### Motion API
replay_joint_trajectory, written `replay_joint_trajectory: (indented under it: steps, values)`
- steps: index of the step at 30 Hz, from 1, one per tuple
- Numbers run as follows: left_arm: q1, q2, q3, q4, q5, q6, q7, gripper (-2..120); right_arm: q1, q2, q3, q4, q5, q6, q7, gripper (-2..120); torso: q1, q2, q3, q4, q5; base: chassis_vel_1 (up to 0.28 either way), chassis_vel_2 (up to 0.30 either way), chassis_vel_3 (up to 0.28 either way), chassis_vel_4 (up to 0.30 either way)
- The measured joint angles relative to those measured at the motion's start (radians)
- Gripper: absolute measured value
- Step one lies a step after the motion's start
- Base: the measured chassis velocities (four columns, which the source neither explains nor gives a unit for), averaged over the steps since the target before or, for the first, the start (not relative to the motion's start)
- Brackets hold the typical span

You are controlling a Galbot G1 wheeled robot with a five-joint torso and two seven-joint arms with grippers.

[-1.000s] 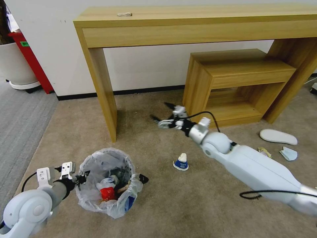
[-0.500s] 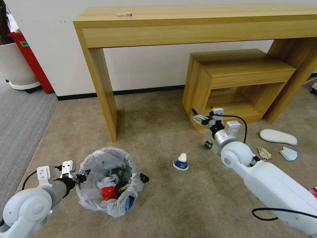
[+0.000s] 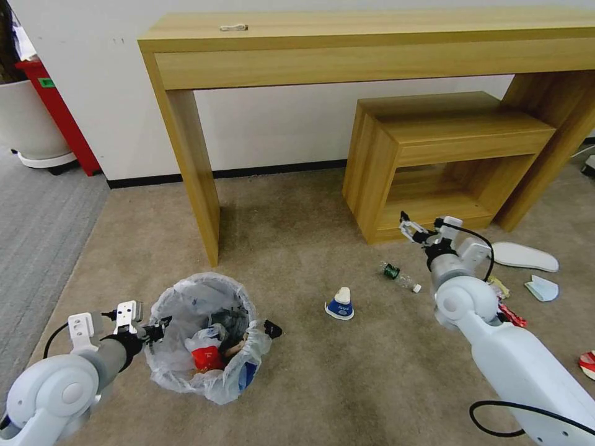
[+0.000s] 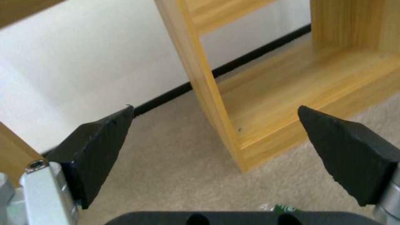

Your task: Pick up the trash bin and place the garbage on the floor into it.

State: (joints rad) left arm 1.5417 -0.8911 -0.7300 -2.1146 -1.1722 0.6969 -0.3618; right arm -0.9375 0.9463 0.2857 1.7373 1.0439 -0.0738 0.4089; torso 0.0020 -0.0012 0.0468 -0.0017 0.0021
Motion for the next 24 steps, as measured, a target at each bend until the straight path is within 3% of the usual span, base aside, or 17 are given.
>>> replay_joint_trajectory:
  steps: [5, 8, 14, 24]
  values:
    - [-0.002, -0.012, -0.001, 0.007, 0.008, -0.001, 0.007, 0, -0.060, 0.010, 0.048, -0.036, 0.025, 0.037, -0.130, 100, 0.000, 0.000, 0.000, -0.0001, 0.0000, 0.000, 0.000, 0.000, 0.000]
    - [-0.001, -0.018, -0.001, 0.009, 0.015, -0.002, 0.011, 0, -0.077, 0.009, 0.047, -0.064, -0.015, 0.056, -0.148, 100, 0.000, 0.000, 0.000, -0.0001, 0.0001, 0.000, 0.000, 0.000, 0.000]
    - [0.002, -0.044, 0.001, 0.014, 0.038, -0.003, 0.019, 0, -0.122, -0.005, 0.046, -0.158, -0.256, 0.085, -0.173, 100, 0.000, 0.000, 0.000, -0.0003, 0.0003, 0.000, 0.000, 0.000, 0.000]
    - [0.011, -0.056, 0.001, 0.013, 0.050, -0.004, 0.024, 0, -0.151, 0.003, 0.025, -0.231, -0.413, 0.211, -0.211, 100, 0.000, 0.000, 0.000, -0.0001, 0.0001, 0.000, 0.000, 0.000, 0.000]
